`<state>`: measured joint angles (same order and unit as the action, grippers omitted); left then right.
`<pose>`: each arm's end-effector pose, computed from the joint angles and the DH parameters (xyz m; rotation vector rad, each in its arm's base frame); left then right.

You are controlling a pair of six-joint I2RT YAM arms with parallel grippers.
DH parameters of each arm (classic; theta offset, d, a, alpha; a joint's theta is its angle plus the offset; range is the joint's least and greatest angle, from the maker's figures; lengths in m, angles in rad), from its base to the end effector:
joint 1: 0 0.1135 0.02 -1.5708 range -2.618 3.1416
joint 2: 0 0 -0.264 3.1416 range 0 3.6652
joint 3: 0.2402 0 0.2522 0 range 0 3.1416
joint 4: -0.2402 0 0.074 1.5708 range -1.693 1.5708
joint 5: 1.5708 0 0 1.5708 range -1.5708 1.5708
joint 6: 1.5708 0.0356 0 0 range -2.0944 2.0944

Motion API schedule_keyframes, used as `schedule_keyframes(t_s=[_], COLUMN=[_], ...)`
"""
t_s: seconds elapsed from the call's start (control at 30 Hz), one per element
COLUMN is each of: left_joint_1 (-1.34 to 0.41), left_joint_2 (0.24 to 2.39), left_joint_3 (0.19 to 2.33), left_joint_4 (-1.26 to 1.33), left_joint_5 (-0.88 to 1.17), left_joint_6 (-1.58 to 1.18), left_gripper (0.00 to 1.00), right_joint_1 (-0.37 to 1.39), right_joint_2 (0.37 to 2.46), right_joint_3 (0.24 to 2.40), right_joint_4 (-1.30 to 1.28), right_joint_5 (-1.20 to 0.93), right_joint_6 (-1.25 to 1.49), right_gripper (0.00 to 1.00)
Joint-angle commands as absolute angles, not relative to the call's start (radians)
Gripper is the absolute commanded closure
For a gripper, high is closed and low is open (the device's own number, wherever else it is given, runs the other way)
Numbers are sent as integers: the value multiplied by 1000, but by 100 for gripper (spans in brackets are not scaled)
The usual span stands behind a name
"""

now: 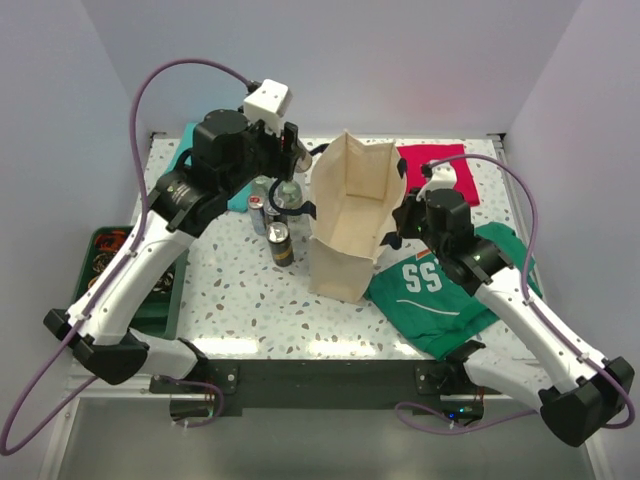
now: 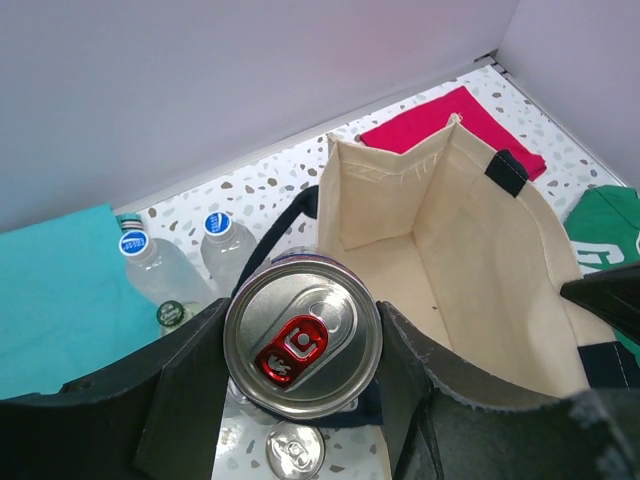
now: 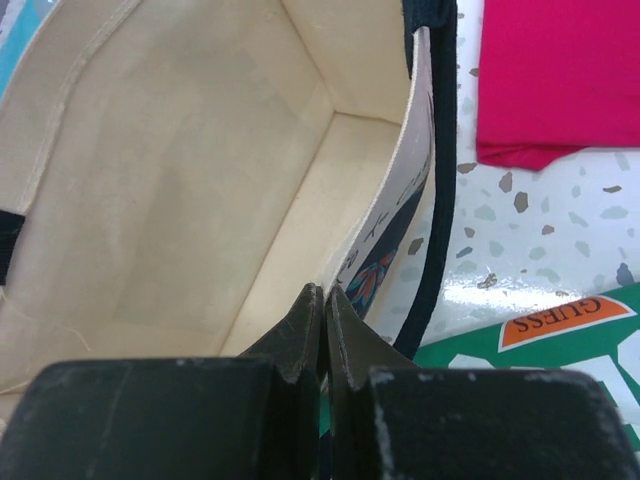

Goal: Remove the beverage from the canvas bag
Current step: Place the drink at the center of the board.

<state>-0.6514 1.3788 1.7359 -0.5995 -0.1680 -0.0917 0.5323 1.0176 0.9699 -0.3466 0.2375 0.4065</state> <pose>0.2295 -0.1675 0.4883 0.3878 1.7840 -0.3749 0.2017 0.1091 0.3447 0.0326 1.9729 0.3842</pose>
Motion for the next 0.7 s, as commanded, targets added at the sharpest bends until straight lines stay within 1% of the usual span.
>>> schedule_keyframes(t_s=[0.0,0.03,0.07,0.1,0.13,0.17,0.23,0.3,0.33,0.37,0.43,0.67], left_joint_1=[-652,-652,-652,-652,-652,-652,-652,-652,-652,-652,-652,-652], left_joint_2=[1305,1302,1301,1292,1287,1281,1255,1230,1226,1220,1207,1164], left_joint_3=[1807,1804,1799,1784,1776,1767,1735,1703,1698,1692,1680,1658], left_joint_4=[-569,-581,-592,-613,-624,-633,-650,-663,-670,-681,-710,-810], left_joint_5=[-224,-238,-262,-274,-285,-311,-327,-337,-345,-372,-400,-483], left_joint_6=[-83,-81,-81,-86,-90,-95,-112,-121,-124,-130,-141,-184], left_gripper=[100,100,100,100,100,100,100,100,100,100,100,100], right_joint_1=[534,532,532,534,532,532,534,532,532,534,532,534], right_joint_2=[968,969,973,977,988,992,1008,1017,1025,1026,1025,994], right_joint_3=[977,976,977,979,982,989,997,1002,1008,1012,1022,1023], right_joint_4=[-302,-299,-308,-313,-316,-328,-336,-337,-339,-344,-347,-328], right_joint_5=[310,305,304,302,299,298,299,295,291,290,288,285], right_joint_6=[396,396,397,399,403,403,410,411,413,413,410,399], right_gripper=[100,100,94,85,65,55,44,39,34,33,31,28])
